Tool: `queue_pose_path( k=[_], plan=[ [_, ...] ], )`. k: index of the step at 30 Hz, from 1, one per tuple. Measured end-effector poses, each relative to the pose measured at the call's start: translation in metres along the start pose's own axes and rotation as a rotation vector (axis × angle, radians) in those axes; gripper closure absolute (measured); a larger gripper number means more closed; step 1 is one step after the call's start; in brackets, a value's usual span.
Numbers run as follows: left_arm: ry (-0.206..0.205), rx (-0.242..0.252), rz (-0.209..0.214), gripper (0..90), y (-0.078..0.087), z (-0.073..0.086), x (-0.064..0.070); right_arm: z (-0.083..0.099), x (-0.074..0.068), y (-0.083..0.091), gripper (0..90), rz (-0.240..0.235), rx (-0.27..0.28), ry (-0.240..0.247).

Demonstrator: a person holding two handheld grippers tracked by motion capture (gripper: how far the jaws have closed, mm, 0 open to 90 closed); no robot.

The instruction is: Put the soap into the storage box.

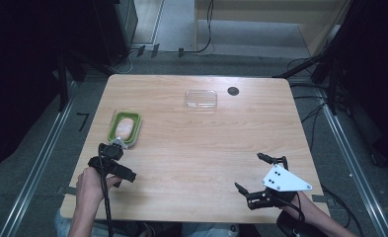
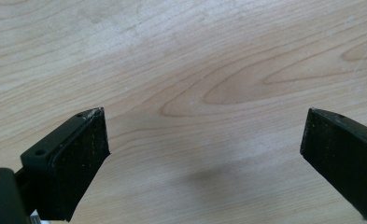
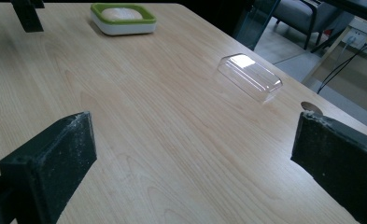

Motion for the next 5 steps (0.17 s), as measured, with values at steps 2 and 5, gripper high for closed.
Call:
queue_pose_path(
  k=[2,5],
  plan=[
    [0.001,0.009,0.0,1.4,-0.0007,0.0002,0.0004,0.0001,-0.0001,0.0003,0.0,0.0,0.0,0.0],
    [0.005,0.022,0.011,0.9,-0.0008,0.0002,0.0019,0.0004,0.0004,0.0003,0.0,0.001,0.0,0.003]
  ],
)
Point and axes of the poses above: each handheld gripper's, and its own axes: y roughly backward along the jaws, z roughly out of its underside, x roughly to its right, the point moved 5 cm from there along -y, roughly forward along the jaws, and after that the axes turned 1 degree about -x, right-handed, at the moved point
